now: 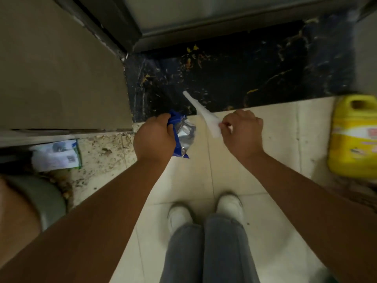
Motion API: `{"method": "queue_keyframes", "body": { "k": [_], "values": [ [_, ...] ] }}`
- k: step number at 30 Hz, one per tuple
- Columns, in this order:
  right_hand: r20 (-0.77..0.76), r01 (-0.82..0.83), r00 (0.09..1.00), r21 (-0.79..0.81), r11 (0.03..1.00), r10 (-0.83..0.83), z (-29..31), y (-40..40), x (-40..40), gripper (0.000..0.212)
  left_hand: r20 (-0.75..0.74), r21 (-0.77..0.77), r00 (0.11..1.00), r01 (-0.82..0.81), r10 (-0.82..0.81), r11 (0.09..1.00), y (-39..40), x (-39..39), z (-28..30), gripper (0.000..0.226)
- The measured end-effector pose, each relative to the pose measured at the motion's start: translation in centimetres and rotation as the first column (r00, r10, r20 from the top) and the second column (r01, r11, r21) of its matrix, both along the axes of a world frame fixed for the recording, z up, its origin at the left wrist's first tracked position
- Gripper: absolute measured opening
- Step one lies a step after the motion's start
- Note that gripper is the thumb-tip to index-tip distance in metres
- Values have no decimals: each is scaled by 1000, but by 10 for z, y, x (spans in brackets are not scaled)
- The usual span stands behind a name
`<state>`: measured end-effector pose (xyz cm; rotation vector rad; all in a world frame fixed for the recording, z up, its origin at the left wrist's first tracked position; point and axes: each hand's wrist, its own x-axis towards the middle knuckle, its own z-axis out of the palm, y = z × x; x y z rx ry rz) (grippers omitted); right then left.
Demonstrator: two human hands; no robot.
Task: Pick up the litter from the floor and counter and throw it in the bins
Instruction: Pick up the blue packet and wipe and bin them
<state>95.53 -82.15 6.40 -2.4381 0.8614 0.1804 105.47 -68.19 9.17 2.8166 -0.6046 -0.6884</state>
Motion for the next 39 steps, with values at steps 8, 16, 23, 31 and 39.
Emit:
{"method": "queue_keyframes", "body": {
  "k": [8, 16, 23, 31, 39],
  "values": [
    [-28, 330, 944, 10, 944, -330, 165, -34, -140, 18, 25, 58, 883, 467, -469, 882, -103, -73, 149, 32],
    [-26, 713, 691, -146, 686, -723, 268, -50, -332, 22, 38, 37, 506, 861, -862, 507, -182, -261, 239, 22],
    [-66, 918, 317, -227, 324, -946, 292, 5, -526, 23, 162, -45, -6, 999, -987, -13, -177, -456, 259, 29],
    [-93, 971, 162, -163, 176, -982, 237, 72, -676, 15, 135, 35, -122, 992, -983, -118, -143, -635, 190, 26],
    [-431, 952, 290, 37, 304, -855, 171, 81, -709, 37, -64, 106, 64, 993, -996, 57, -138, -681, 146, 42]
  ]
}}
